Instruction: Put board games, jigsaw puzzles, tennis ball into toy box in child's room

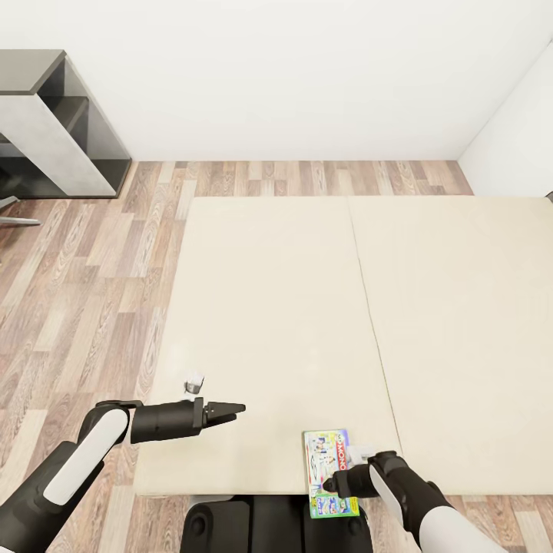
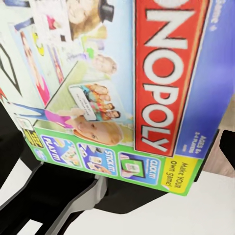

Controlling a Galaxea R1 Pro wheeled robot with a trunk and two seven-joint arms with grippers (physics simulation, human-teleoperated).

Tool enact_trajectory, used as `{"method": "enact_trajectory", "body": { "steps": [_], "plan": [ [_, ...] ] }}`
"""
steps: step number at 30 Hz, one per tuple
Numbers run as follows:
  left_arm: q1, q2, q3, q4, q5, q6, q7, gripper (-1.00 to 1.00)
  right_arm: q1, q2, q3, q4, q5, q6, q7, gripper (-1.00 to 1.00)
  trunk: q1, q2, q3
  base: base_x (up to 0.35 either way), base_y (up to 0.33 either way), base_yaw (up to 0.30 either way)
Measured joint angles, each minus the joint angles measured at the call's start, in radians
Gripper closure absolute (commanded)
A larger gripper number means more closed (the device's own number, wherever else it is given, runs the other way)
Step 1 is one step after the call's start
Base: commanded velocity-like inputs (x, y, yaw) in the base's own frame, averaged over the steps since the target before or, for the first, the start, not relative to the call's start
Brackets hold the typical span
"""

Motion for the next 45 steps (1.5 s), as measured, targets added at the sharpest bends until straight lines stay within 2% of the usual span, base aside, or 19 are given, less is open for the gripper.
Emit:
{"method": "enact_trajectory", "body": {
  "steps": [15,23,45],
  "plan": [
    [0.000,0.000,0.000,0.000,0.000,0.000,0.000,-1.00,0.001,-0.001,-0.001,0.003,0.001,-0.019,-0.001,-1.00,0.000,0.000,0.000,0.000,0.000,0.000],
    [0.000,0.000,0.000,0.000,0.000,0.000,0.000,-1.00,0.001,0.000,0.000,0.003,-0.001,-0.062,-0.001,-1.00,0.000,0.000,0.000,0.000,0.000,0.000],
    [0.000,-0.001,0.000,0.000,0.000,-0.001,0.000,-1.00,0.001,0.000,0.001,0.003,0.000,-0.066,-0.001,-1.00,0.000,0.000,0.000,0.000,0.001,0.000]
  ]
}}
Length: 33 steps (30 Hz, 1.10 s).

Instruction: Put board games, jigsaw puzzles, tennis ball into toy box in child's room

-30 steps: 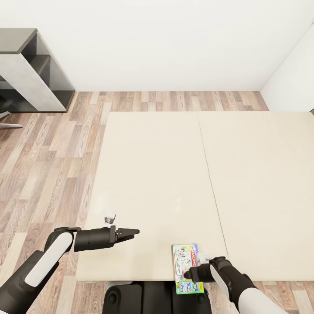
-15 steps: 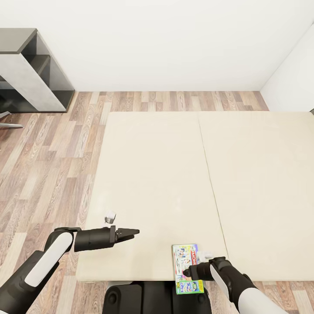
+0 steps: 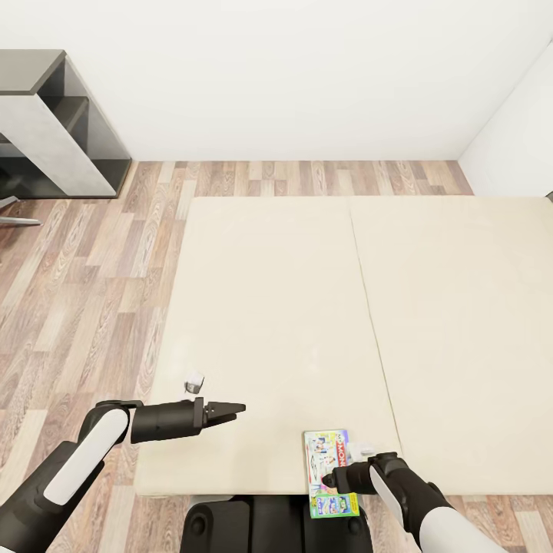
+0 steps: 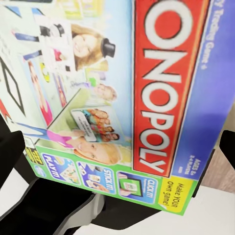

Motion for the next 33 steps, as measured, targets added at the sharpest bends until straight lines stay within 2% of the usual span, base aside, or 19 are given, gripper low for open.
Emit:
{"method": "enact_trajectory", "body": {
  "steps": [14,33],
  "plan": [
    [0.000,0.001,0.002,0.000,0.000,0.001,-0.001,-1.00,0.000,0.000,0.001,0.000,0.004,-0.001,-0.001,-1.00,0.000,0.000,0.000,0.000,0.049,0.000],
    [0.000,0.001,0.002,0.000,0.000,0.001,0.000,-1.00,0.000,0.003,0.001,0.000,0.012,-0.002,-0.002,-1.00,0.000,0.000,0.000,0.000,0.162,0.000]
  ]
}}
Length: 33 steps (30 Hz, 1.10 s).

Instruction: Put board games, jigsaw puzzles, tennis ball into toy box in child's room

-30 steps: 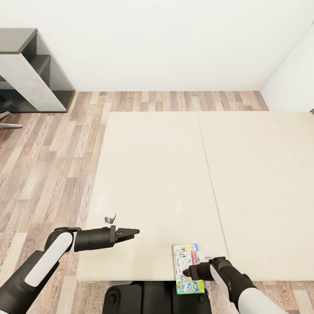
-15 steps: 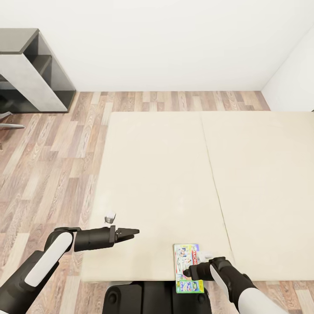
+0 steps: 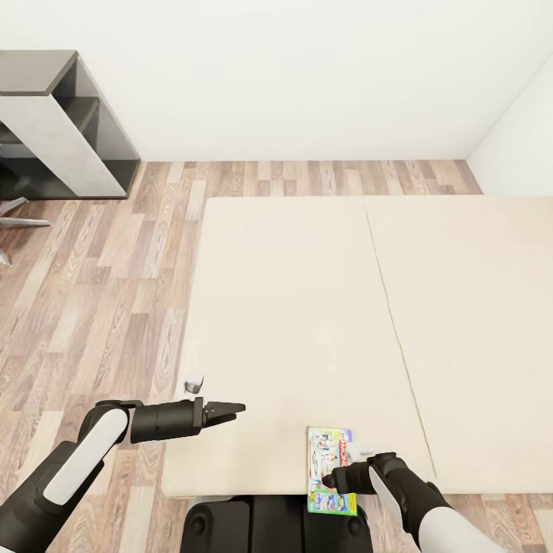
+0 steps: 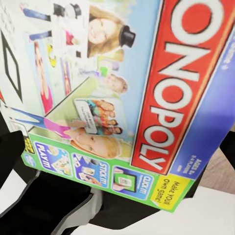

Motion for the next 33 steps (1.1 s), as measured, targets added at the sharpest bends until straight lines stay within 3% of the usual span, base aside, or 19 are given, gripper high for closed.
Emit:
{"method": "enact_trajectory", "body": {
  "steps": [33],
  "plan": [
    [0.000,0.001,0.000,0.000,0.000,0.000,-0.001,-1.00,0.000,0.000,0.001,0.000,0.001,0.000,0.000,-1.00,0.000,0.000,0.000,0.000,0.059,0.000]
  ]
}}
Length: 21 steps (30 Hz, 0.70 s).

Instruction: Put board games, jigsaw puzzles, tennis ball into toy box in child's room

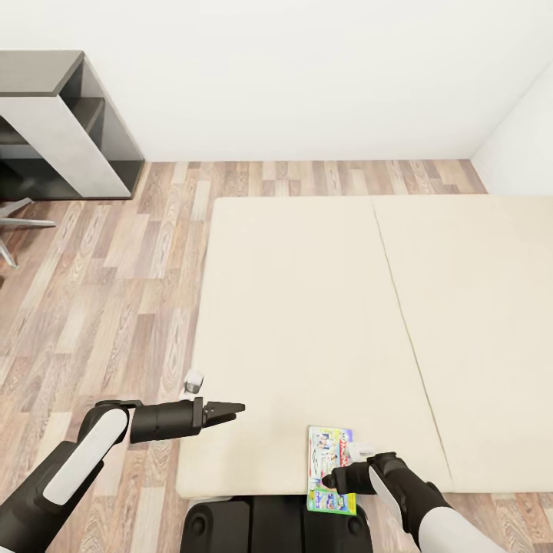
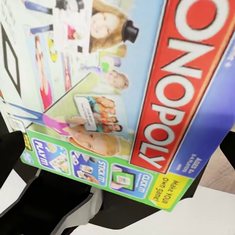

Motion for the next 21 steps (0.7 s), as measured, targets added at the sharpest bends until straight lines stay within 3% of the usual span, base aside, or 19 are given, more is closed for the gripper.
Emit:
{"method": "enact_trajectory", "body": {
  "steps": [21],
  "plan": [
    [0.000,0.000,0.000,0.000,0.000,0.000,0.000,-1.00,0.000,0.009,0.004,0.000,0.003,0.000,0.000,-1.00,0.000,0.000,0.000,0.000,0.106,0.000]
  ]
}}
